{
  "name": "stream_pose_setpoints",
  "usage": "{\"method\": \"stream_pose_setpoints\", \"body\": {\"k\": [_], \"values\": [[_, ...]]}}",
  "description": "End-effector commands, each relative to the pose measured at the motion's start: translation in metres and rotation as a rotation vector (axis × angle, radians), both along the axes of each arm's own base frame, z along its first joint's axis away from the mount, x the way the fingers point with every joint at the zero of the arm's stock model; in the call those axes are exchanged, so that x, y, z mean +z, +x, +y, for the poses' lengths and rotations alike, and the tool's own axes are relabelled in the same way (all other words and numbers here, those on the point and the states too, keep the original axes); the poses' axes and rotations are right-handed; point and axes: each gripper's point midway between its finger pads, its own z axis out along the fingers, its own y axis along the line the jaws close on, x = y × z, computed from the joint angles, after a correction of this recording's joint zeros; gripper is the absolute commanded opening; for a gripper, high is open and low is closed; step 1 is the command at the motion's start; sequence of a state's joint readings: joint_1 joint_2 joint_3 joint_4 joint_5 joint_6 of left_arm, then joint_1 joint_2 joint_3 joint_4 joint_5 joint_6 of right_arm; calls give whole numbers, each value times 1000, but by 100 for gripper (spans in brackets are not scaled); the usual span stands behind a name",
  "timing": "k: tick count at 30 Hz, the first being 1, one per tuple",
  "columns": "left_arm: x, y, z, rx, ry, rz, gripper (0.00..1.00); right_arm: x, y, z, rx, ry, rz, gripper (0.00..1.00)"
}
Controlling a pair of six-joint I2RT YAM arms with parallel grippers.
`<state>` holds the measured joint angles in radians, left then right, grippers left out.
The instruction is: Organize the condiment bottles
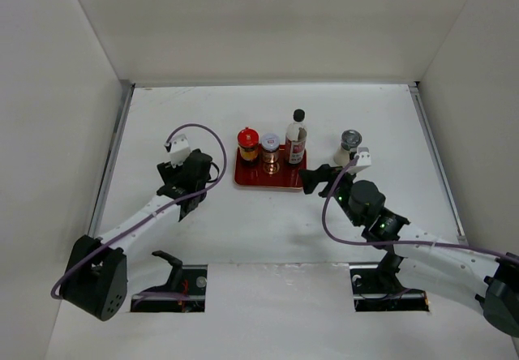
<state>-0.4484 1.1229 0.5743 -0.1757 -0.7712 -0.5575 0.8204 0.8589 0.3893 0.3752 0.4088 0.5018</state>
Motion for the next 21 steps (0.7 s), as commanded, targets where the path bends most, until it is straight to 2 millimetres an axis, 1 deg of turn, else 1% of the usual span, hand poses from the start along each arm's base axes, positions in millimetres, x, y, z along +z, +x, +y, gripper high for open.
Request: {"method": "stream_pose_setpoints", "body": {"k": [1, 3, 5, 6, 7, 8, 10, 12, 14, 17, 20, 21], "values": [[8, 13, 3, 32, -19, -76, 65, 21, 0, 9, 26, 53, -48, 96], [9, 14, 2, 28, -20, -93, 53, 23, -1, 9, 28, 56, -54, 92], [16, 14, -2, 10, -24, -114, 41, 23, -1, 8, 27, 54, -55, 79], [22, 12, -8, -13, -20, -127, 38, 23, -1, 8, 23, 54, -55, 72], [31, 11, -14, -35, -17, -147, 35, 23, -1, 8, 23, 53, -54, 69], [41, 8, -21, -61, -15, -170, 34, 22, -1, 9, 25, 51, -54, 69], [63, 3, -42, -132, -37, -219, 33, 23, -1, 9, 24, 46, -56, 69], [85, -2, -67, -205, -74, -262, 33, 24, 1, 7, 10, 45, -58, 71], [101, -6, -93, -279, -112, -293, 33, 25, 1, 4, -4, 48, -61, 72], [112, -4, -132, -364, -149, -319, 33, 30, 0, 0, -16, 59, -72, 73], [111, 6, -166, -450, -151, -318, 33, 34, -1, -5, -28, 66, -78, 76], [109, 9, -172, -466, -152, -319, 33, 35, -1, -6, -31, 66, -78, 76]]}}
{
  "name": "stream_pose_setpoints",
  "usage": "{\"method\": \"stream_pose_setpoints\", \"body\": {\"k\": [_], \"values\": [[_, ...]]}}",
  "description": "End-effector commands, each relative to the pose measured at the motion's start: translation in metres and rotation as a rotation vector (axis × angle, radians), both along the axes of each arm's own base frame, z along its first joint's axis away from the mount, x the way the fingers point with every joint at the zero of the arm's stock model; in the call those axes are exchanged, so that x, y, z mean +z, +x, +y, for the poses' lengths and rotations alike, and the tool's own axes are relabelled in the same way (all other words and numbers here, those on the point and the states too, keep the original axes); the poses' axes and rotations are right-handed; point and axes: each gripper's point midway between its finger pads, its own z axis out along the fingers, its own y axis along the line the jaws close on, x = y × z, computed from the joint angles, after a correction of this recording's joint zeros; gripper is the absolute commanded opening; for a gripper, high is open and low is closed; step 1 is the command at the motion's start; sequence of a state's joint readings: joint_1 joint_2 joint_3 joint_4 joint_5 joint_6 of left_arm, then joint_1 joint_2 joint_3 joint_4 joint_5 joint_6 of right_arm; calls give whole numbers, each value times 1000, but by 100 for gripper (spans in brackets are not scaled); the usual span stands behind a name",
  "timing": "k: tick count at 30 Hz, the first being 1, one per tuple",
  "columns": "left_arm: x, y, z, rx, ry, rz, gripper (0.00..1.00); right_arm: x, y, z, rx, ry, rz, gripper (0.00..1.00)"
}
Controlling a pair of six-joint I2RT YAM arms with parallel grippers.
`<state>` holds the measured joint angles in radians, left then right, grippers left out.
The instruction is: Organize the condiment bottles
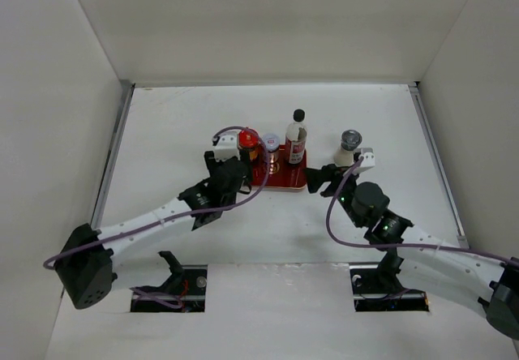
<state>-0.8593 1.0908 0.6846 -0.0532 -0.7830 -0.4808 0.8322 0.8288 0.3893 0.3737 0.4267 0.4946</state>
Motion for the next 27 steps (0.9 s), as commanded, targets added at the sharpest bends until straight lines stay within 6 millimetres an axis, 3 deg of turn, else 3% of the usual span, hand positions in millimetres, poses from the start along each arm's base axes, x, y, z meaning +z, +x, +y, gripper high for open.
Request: {"method": "stream_pose_setpoints", "body": {"k": [1, 5, 10, 17, 23, 27], "values": [[33, 20, -39, -67, -85, -105, 33, 26, 2, -6, -30, 52, -55, 77], [30, 27, -75, -150, -113, -116, 33, 24, 4, -8, -49, 49, -44, 77], [19, 36, -98, -207, -100, -117, 33, 12, 5, -9, -79, 10, -21, 77], [-3, 43, -100, -209, -54, -113, 33, 11, 5, -7, -85, -3, -20, 77], [-12, 52, -91, -186, -22, -130, 34, 13, 8, -8, -94, -10, -22, 78], [-35, 54, -91, -190, 18, -92, 41, 9, 11, -8, -101, -24, -16, 79]]}}
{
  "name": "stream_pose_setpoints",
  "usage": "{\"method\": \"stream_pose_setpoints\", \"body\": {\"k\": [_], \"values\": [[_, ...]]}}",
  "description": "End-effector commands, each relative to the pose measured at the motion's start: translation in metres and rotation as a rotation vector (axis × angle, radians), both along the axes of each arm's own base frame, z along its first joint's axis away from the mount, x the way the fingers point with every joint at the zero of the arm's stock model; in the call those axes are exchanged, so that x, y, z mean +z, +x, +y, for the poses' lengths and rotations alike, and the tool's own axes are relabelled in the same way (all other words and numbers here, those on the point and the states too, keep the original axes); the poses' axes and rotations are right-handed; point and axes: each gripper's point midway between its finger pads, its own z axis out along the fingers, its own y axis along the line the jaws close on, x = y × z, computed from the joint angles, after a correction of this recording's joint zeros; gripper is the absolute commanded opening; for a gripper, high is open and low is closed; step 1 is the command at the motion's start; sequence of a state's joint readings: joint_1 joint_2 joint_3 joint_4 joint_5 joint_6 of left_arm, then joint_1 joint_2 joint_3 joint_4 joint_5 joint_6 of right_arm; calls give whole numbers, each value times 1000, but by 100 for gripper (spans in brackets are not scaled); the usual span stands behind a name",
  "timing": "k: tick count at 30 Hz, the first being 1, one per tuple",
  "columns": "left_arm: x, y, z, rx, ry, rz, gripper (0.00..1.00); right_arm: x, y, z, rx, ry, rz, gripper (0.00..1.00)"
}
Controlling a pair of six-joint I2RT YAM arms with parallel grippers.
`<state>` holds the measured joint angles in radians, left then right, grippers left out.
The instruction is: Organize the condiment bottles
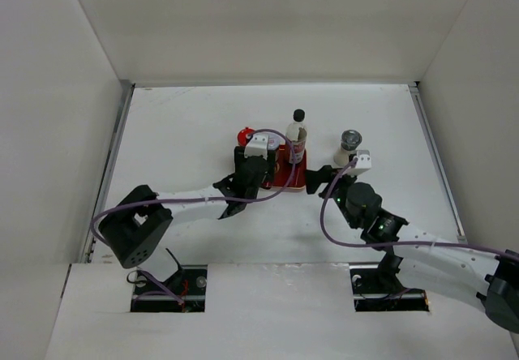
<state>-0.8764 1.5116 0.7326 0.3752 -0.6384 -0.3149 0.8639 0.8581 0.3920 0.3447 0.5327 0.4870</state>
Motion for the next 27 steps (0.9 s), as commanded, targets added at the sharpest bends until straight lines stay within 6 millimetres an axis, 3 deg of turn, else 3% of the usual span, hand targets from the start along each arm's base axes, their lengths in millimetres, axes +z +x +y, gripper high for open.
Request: {"method": "stream_pose_setpoints", "body": {"k": [1, 5, 7, 9, 12, 15, 17, 19, 20, 22, 23, 25, 26, 27], "values": [[16, 12, -7, 7, -59, -73, 43, 23, 8, -2, -30, 31, -44, 80], [5, 10, -4, 11, -35, -57, 56, 27, 10, -5, -42, 34, -48, 89], [5, 8, -2, 9, -39, -56, 63, 31, 11, -10, -64, 40, -54, 100], [9, 6, -2, 4, -48, -63, 75, 36, 14, -15, -93, 36, -59, 100], [25, -1, -1, -5, -77, -88, 91, 45, 21, -20, -122, 9, -61, 100], [52, -11, 7, -5, -144, -138, 97, 53, 32, -29, -173, -32, -52, 99], [72, -18, 12, -12, -200, -175, 98, 59, 40, -38, -220, -36, -51, 62], [88, -27, 20, -12, -250, -211, 98, 61, 50, -48, -272, -49, -44, 37], [95, -31, 25, -12, -275, -229, 98, 60, 56, -56, -305, -63, -36, 26], [102, -37, 37, -1, -328, -257, 98, 57, 68, -71, -372, -98, -6, 20], [103, -40, 44, 15, -360, -268, 98, 55, 73, -77, -397, -111, 4, 21], [96, -42, 69, 83, -406, -281, 98, 50, 86, -93, -453, -156, 34, 39], [89, -43, 80, 115, -425, -281, 98, 47, 93, -104, -486, -188, 49, 62], [83, -43, 90, 142, -441, -279, 98, 44, 97, -109, -501, -207, 60, 73]]}}
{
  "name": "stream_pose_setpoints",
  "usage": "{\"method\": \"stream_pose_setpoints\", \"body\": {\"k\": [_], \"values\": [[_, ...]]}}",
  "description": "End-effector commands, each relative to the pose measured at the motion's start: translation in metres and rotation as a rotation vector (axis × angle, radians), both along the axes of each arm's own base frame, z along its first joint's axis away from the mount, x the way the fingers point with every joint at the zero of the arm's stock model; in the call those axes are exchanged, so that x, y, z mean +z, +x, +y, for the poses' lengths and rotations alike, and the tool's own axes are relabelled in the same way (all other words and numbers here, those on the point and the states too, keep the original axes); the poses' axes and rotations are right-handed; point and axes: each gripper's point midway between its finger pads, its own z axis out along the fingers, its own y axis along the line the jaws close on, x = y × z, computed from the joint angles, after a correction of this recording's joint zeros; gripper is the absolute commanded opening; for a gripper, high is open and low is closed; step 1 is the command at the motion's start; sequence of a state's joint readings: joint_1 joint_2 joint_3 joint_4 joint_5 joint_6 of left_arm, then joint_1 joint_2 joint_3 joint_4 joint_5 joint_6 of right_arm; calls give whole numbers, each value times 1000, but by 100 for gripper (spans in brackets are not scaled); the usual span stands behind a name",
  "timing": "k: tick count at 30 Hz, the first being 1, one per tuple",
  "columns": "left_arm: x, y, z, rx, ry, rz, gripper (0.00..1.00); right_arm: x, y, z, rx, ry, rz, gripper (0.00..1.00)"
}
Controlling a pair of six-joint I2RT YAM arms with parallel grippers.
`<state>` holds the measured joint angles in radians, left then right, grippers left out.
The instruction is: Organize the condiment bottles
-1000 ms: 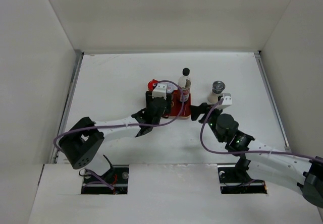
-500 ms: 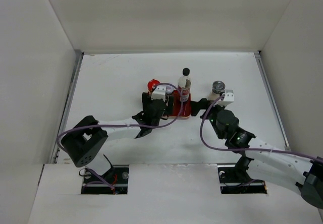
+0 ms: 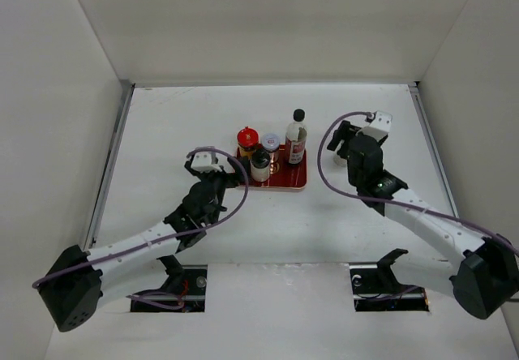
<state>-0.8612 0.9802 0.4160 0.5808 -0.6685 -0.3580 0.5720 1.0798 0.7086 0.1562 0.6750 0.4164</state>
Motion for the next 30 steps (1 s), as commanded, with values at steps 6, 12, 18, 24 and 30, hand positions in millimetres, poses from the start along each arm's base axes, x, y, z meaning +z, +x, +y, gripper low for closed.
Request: {"method": "stream_pose_setpoints", "body": {"k": [6, 12, 18, 24, 30], "values": [[-44, 3, 72, 187, -203, 45, 98, -24, 34, -35, -116, -171, 160, 100], [-60, 7, 64, 152, -200, 88, 98, -40, 59, -35, -93, -166, 217, 100], [-68, 9, 54, 124, -187, 110, 98, -56, 76, -42, -110, -174, 256, 100], [-74, 13, 58, 142, -176, 121, 98, -69, 85, -42, -95, -152, 270, 72], [-74, 13, 68, 178, -184, 109, 98, -30, 55, -42, -135, -126, 128, 53]]}}
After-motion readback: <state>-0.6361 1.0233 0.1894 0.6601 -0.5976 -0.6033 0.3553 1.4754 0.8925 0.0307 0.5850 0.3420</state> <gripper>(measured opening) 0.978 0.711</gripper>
